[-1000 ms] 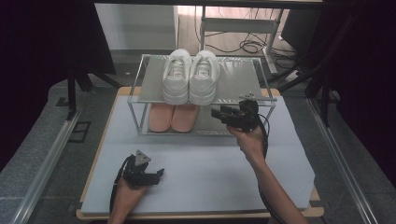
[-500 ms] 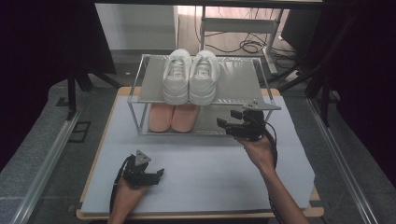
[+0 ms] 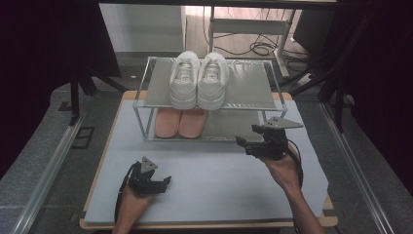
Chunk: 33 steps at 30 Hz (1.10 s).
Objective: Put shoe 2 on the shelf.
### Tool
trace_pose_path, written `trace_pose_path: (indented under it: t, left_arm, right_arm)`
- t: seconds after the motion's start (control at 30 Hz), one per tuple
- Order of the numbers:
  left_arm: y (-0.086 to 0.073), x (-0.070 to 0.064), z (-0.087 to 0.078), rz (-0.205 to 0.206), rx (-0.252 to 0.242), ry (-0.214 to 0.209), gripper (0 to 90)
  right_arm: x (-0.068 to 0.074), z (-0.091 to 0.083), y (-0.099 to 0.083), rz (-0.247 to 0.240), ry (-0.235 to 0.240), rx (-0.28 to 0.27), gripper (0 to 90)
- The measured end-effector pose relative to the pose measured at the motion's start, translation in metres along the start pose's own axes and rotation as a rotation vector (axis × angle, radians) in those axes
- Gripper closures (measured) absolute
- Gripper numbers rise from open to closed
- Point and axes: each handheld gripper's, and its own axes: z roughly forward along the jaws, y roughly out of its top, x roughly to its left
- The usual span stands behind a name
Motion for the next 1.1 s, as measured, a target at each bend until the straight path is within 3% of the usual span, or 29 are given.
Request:
trace_pose_path:
  t: [0.53,0.73,1.1]
  left_arm:
    - [0.0,0.0,0.0,0.004,0.0,0.001,16.7]
    - [0.0,0.0,0.0,-0.002,-0.004,0.002,16.7]
    - [0.0,0.0,0.0,0.001,-0.002,0.001,16.7]
  right_arm:
    - [-0.011,-0.028,-0.04,-0.034,-0.091,0.059,15.0]
    - [-0.014,-0.032,-0.057,-0.042,-0.136,0.097,14.0]
    - [-0.017,-0.03,-0.092,-0.05,-0.155,0.169,12.3]
